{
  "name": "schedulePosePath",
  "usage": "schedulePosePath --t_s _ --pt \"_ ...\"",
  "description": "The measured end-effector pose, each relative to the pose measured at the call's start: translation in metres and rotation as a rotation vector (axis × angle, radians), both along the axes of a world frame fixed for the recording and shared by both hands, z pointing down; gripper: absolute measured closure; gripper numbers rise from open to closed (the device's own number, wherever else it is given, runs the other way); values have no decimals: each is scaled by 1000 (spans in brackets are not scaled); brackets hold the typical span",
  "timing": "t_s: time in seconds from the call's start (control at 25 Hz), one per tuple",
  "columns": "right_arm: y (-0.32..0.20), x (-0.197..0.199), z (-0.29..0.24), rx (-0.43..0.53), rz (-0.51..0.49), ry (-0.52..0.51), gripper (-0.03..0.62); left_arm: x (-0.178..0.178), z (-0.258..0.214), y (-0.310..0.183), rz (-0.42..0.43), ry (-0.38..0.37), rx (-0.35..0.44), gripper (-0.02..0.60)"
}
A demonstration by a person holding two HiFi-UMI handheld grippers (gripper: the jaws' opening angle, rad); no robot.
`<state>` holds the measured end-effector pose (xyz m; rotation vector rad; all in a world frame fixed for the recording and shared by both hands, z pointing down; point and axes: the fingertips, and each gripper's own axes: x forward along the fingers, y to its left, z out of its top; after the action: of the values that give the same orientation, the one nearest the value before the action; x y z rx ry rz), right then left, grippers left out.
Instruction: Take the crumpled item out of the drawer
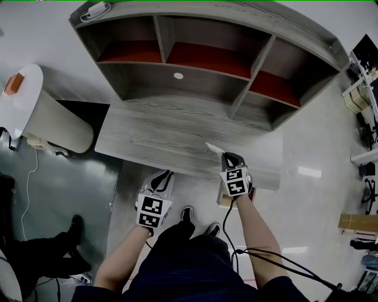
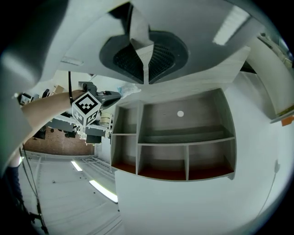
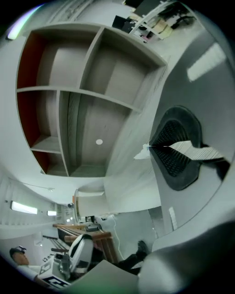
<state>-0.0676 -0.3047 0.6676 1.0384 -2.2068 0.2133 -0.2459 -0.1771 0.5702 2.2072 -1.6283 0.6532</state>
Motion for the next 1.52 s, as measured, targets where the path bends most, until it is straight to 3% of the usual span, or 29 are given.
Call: schedulePosePath --t_s 0.2,0.28,0.4,0.68,1.04,1.52 --pt "18 -31 28 -26 -114 98 574 -19 20 2 -34 52 -37 546" --pt "25 -36 43 -71 -132 106 526 -19 22 2 -33 68 -39 546" --pt "27 -36 54 -130 -90 51 450 -20 22 -1 -27 84 -34 546" --pt "23 -23 27 -122 13 -77 448 -21 20 -10 -22 92 -29 546" --pt "13 6 -97 81 113 -296 468 11 -37 -45 10 117 101 546" --pt "34 51 -260 348 129 -493 534 74 -159 -75 38 164 351 546"
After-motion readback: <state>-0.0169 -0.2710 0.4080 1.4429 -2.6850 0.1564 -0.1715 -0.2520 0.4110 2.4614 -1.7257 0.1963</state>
